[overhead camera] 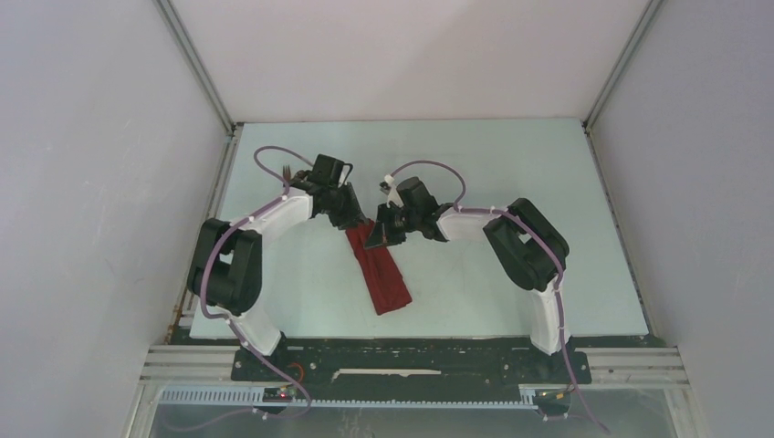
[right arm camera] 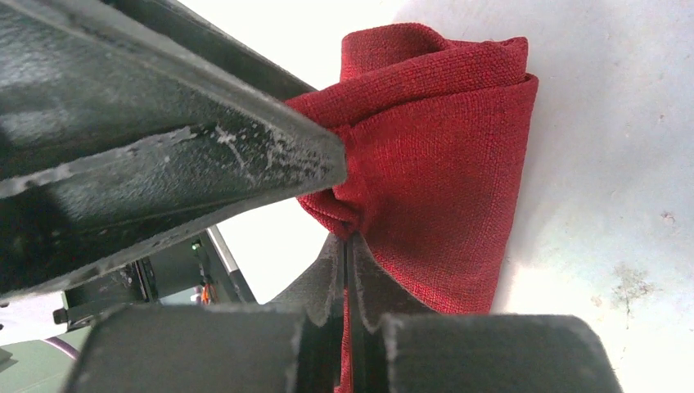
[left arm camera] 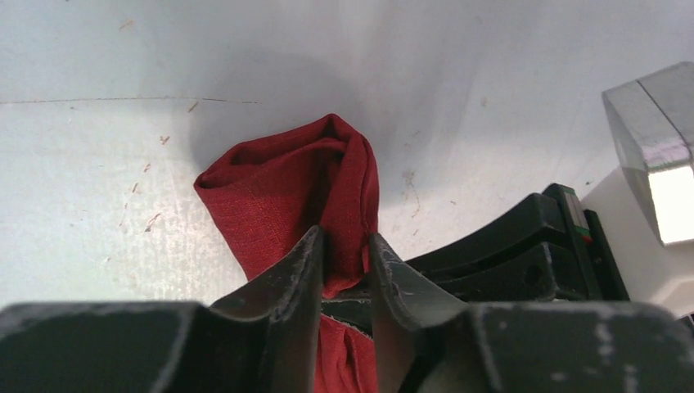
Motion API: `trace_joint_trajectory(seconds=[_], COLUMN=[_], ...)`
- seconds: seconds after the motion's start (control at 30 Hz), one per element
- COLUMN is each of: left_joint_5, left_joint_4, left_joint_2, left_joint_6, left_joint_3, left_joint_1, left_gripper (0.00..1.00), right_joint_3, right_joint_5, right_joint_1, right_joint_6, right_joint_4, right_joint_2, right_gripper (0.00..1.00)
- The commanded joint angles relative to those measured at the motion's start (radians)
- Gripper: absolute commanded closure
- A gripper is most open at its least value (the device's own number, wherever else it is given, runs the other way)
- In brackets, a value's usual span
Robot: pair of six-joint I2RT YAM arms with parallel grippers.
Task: Fold the napkin into a case and place the utensils inside
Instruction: Pick up the top corner of the smaller rectangle folded napkin from the center of the board.
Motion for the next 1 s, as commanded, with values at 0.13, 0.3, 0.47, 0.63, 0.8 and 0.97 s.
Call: trace_joint_trajectory(seconds=[0.13, 0.3, 0.47, 0.63, 0.8, 0.97], left_joint_5=[-0.004, 0.074, 0.144, 0.166, 0.192, 0.217], left_joint_4=[0.012, 0.092, 0.132, 0.138, 0.146, 0.155], left_joint_2=[-0.003, -0.025, -0.028, -0.028, -0.027, -0.03], left_joint_6=[0.037, 0.036, 0.044, 0.054, 0.051, 0.044], left_joint_3=[0.005, -0.062, -0.096, -0.102, -0.106, -0.119], left_joint_1=[0.014, 0.044, 0.076, 0.086, 0.091, 0.1], left_gripper=[0.99, 1.0, 1.0, 1.0, 1.0, 1.0], right_joint_3=[-0.005, -0.005, -0.005, 0.008, 0.08, 0.102], right_joint_5=[0.075, 0.127, 0.173, 0.155, 0.157, 0.18], right_joint_1=[0.032, 0.042, 0.042, 0.044, 0.047, 0.059], right_joint_6=[-0.063, -0.119, -0.204, -0.268, -0.332, -0.368], right_joint_4=[-0.033, -0.058, -0.068, -0.054, -0.095, -0.08], right_joint_2=[-0.035, -0.088, -0.146, -0.171, -0.117, -0.081], right_gripper=[1.0, 0.94, 0.72, 0.5, 0.44, 0.45])
